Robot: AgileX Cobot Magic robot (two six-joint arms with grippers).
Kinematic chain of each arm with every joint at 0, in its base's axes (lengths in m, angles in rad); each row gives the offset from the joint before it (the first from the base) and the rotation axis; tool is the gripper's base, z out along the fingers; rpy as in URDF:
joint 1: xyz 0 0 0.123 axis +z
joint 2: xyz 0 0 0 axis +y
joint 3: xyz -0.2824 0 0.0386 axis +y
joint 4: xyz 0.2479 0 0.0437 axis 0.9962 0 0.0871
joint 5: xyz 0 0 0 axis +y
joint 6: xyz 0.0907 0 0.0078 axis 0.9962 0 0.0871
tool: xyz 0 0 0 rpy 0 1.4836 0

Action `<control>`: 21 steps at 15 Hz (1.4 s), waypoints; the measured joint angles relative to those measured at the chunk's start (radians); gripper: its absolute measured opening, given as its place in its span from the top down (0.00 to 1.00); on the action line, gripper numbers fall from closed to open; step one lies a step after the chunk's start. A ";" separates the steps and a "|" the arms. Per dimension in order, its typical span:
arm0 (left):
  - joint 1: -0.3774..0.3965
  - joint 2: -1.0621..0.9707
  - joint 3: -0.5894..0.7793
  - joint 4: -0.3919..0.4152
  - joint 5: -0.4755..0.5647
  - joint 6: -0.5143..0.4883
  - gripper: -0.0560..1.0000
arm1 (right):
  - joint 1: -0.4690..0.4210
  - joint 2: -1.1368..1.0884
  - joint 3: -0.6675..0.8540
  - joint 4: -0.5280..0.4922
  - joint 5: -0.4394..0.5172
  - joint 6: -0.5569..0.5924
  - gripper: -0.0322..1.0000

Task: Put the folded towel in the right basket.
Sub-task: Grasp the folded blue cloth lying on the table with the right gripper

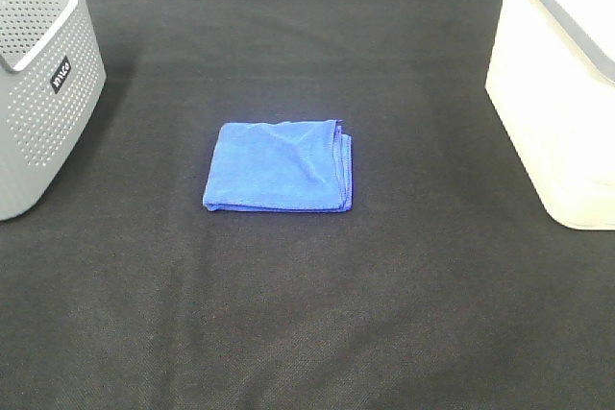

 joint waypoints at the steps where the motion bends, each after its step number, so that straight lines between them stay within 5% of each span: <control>1: 0.000 0.000 0.000 0.000 0.000 0.000 0.01 | 0.000 0.000 0.000 0.000 0.000 0.000 0.02; 21: 0.000 0.000 0.000 0.000 0.000 0.000 0.01 | 0.000 0.000 0.000 0.000 0.000 0.000 0.02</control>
